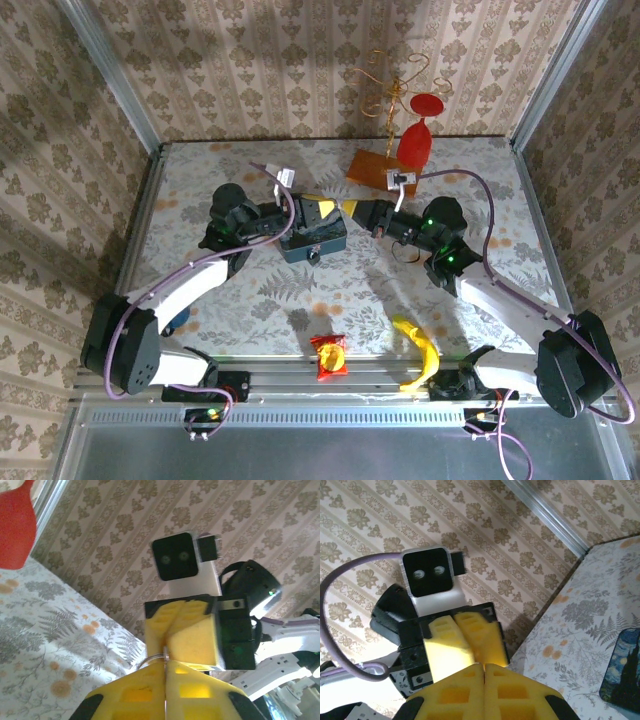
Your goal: Unlock a padlock with a key
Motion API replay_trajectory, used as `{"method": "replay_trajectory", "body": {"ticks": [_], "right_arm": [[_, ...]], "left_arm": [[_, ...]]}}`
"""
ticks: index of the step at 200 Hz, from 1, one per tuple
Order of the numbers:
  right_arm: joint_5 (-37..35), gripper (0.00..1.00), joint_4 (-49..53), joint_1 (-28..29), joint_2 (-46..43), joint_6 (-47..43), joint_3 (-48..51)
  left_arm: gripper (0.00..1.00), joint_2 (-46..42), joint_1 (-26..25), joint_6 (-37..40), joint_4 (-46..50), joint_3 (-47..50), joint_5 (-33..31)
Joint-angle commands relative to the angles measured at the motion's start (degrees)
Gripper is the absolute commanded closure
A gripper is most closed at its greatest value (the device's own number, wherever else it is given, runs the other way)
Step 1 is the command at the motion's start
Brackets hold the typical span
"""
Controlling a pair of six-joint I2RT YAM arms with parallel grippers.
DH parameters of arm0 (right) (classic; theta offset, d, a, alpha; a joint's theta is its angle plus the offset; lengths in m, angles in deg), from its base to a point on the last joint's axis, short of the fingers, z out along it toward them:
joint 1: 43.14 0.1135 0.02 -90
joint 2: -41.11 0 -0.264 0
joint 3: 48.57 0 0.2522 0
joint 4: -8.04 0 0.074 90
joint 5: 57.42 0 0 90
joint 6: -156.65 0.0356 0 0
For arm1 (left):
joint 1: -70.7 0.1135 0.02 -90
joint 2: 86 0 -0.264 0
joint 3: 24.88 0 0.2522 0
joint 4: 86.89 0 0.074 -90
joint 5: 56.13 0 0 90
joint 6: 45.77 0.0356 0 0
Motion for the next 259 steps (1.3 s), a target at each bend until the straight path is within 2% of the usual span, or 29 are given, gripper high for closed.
{"method": "replay_trajectory", "body": {"ticks": [1, 55, 61, 68, 71, 75, 81, 95, 113, 126, 141, 157, 193, 223, 259], "right_arm": [[0.8, 1.0, -2.5, 0.4, 0.7, 0.9, -0.4], [0.9, 1.0, -1.5, 0.4, 1.3, 0.5, -0.4], [0.6, 0.89, -0.2, 0.4, 1.0, -0.4, -0.6], [0.2, 0.64, 1.8, 0.4, 0.6, -1.7, -0.8], [0.0, 0.58, 2.9, 0.4, 0.4, -2.3, -1.0], [-0.3, 0.56, 4.2, 0.4, 0.1, -3.2, -1.1], [-0.9, 0.55, 6.1, 0.4, -0.5, -4.5, -1.2], [-3.0, 0.5, 11.2, 0.4, -2.4, -7.9, -1.6], [-4.9, 0.43, 17.8, 0.4, -5.1, -12.8, -2.0], [-5.1, 0.39, 20.1, 0.4, -7.2, -15.6, -1.7], [-4.4, 0.37, 21.0, 0.4, -9.3, -18.0, -0.9], [-3.1, 0.37, 21.9, 0.4, -11.0, -19.7, -0.6], [3.0, 0.44, 20.3, 0.6, -12.1, -21.2, -1.0], [10.1, 0.44, 20.0, 1.8, -10.4, -22.2, -3.7], [12.0, 0.44, 23.9, 5.3, -7.7, -26.2, -7.4]], "left_arm": [[1.0, -0.1, -0.2, -0.3, -2.7, -1.3, 1.0], [1.0, -1.7, -0.2, 2.3, -1.0, -1.8, 2.0], [1.0, -2.1, -0.2, 3.2, -0.1, -2.0, 2.5], [1.0, -2.7, -0.2, 4.5, 1.7, -2.5, 3.1], [1.0, -2.9, -0.2, 5.3, 2.9, -2.7, 3.3], [1.0, -3.3, -0.1, 6.5, 4.6, -3.1, 3.6], [1.0, -3.9, -0.1, 8.8, 8.5, -4.1, 4.1], [1.0, -5.4, -0.3, 17.2, 24.3, -8.0, 4.7], [1.0, -6.3, -1.2, 34.1, 50.0, -15.4, 2.8], [1.0, -6.4, -1.9, 42.5, 62.3, -19.7, 1.1], [1.0, -6.5, -2.1, 47.2, 69.7, -22.4, 0.6], [1.0, -6.9, -2.4, 49.4, 72.6, -23.9, 0.6], [1.0, -7.4, -3.8, 52.6, 74.9, -25.5, 2.0], [1.0, -7.4, -4.7, 53.5, 75.4, -26.3, 2.7], [1.0, -7.8, -5.0, 53.7, 75.2, -26.2, 3.1]]}}
